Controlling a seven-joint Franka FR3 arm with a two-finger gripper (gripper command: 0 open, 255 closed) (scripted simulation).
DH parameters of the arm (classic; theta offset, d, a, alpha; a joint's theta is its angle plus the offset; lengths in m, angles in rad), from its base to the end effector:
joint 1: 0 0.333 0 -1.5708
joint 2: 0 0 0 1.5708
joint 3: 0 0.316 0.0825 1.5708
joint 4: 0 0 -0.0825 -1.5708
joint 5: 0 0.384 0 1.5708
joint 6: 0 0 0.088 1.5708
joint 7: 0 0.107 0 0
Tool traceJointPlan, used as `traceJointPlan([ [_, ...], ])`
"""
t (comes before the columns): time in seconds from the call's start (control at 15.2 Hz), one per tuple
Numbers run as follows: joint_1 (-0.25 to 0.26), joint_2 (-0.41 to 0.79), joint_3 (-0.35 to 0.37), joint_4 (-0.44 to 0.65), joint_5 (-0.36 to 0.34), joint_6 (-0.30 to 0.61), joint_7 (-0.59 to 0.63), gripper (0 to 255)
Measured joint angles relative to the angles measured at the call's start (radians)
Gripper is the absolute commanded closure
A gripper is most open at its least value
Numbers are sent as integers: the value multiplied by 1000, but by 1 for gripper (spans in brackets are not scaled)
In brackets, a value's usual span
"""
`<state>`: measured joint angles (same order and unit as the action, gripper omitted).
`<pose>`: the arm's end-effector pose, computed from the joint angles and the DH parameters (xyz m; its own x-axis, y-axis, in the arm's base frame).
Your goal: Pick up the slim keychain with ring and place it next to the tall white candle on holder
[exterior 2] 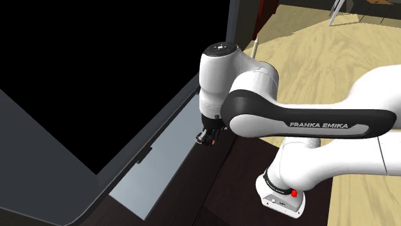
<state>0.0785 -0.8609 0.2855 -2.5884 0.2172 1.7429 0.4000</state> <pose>0.2741 0.1348 0.5051 0.9855 -0.1696 -0.0004 -0.1696 -0.9855 0.0016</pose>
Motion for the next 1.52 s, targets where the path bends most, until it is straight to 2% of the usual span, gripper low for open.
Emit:
traceJointPlan([
  [1.52,-25,67,-46,349,-48,-282,12,255],
])
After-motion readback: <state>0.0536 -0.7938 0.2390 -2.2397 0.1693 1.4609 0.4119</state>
